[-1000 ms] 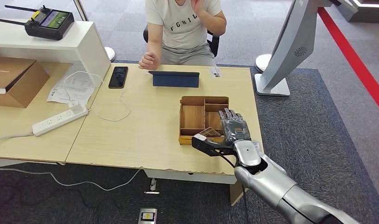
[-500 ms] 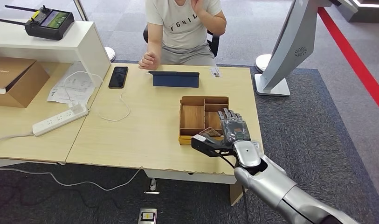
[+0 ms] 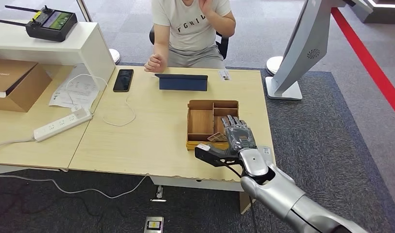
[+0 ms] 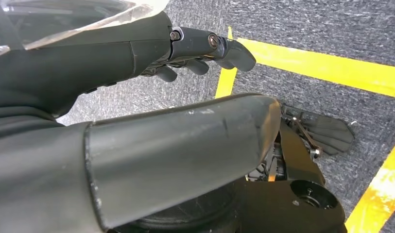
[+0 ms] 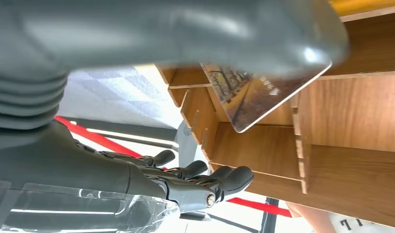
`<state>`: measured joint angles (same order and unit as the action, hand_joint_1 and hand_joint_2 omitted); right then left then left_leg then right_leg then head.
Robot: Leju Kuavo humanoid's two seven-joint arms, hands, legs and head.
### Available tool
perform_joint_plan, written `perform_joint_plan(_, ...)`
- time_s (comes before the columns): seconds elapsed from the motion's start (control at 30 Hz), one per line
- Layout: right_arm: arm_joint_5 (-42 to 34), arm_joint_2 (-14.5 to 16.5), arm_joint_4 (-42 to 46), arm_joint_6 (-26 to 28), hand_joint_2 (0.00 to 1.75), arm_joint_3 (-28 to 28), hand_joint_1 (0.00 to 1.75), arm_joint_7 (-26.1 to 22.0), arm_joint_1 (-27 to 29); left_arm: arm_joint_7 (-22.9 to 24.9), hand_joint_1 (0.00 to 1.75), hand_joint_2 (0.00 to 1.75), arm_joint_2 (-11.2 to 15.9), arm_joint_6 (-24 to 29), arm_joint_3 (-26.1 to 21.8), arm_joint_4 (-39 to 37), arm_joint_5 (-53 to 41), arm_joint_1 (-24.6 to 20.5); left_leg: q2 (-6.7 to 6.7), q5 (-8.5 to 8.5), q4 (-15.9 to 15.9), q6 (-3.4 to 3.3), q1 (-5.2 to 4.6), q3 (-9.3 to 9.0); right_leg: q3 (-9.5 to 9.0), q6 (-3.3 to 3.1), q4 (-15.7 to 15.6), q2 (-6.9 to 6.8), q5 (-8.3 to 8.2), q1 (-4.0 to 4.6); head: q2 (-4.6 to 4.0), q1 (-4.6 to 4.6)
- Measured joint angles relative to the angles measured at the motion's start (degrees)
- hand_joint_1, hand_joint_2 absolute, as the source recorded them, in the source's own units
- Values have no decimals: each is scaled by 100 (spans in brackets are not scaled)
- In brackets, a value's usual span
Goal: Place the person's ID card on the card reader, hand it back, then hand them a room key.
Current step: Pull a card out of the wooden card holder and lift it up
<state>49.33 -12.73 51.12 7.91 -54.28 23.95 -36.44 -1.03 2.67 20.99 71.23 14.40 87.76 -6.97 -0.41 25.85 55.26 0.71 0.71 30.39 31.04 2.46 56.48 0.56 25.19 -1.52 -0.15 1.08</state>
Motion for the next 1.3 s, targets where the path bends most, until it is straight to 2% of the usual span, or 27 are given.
perform_joint_plan(0.27, 45, 176, -109, 117, 175, -45, 0, -203, -22, -11, 0, 0, 0, -49, 0, 0, -2, 0, 0, 0, 0, 0, 0, 1, 0, 0, 1, 0, 0, 0, 0, -1)
perform_joint_plan(0.57, 122, 314, -267, 176, 175, -116, 0, -222, -132, -18, 0, 0, 0, -56, 0, 0, -3, -1, 0, 0, 0, 0, 0, 1, 0, 0, 0, 0, 0, 0, 0, -1)
perform_joint_plan(1.3, 222, 291, -621, 270, 175, -124, 0, -150, -271, -74, 0, 0, 0, -55, 0, 0, -5, 1, 0, 0, 0, 0, 0, 1, 1, 0, 0, 0, 0, 0, 0, 0)
